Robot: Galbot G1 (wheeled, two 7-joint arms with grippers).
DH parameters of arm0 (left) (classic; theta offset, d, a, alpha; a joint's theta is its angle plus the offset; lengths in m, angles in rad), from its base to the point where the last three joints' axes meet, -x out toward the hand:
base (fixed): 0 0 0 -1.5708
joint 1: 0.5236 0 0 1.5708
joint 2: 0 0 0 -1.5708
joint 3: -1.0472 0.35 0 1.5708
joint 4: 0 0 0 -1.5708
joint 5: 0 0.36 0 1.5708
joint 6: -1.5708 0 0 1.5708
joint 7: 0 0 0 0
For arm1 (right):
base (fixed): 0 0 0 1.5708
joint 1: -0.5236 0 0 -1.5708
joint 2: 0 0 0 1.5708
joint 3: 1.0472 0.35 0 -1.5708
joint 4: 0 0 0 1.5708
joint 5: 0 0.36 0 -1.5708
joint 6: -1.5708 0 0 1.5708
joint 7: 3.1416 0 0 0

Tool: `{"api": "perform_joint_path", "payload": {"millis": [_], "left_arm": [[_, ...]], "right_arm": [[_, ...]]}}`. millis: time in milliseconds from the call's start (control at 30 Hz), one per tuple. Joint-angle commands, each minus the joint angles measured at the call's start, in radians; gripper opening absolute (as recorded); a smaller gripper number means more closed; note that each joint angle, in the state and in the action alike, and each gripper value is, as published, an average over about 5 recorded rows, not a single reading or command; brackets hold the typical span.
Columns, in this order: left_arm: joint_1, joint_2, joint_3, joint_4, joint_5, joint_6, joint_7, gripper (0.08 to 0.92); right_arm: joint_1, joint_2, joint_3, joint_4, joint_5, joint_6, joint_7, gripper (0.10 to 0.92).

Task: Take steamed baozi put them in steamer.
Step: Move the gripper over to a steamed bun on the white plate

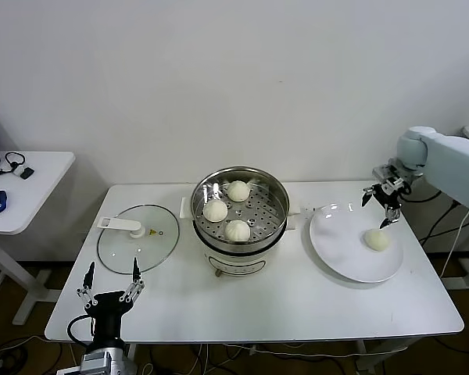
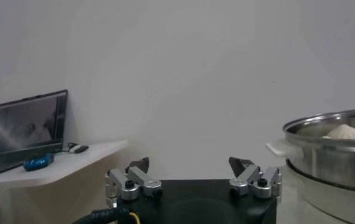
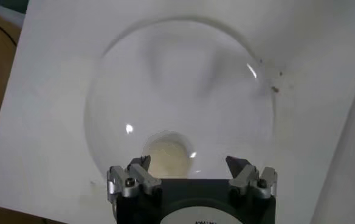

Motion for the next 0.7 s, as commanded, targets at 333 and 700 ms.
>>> {"api": "perform_joint_path", "payload": {"millis": [333, 700], "left_arm": [[0.005, -0.049, 0.003, 0.01, 0.016, -0.007, -0.001, 0.823], [0.007, -0.049, 0.001, 0.01, 0.015, -0.01, -0.001, 0.823]], "right_arm": [[-0.298, 0.01, 0.385, -0.261, -0.221, 0.077, -0.016, 0.823], [-0.34, 0.078, 0.499, -0.369, -0.277, 0.112, 0.0, 0.823]]}}
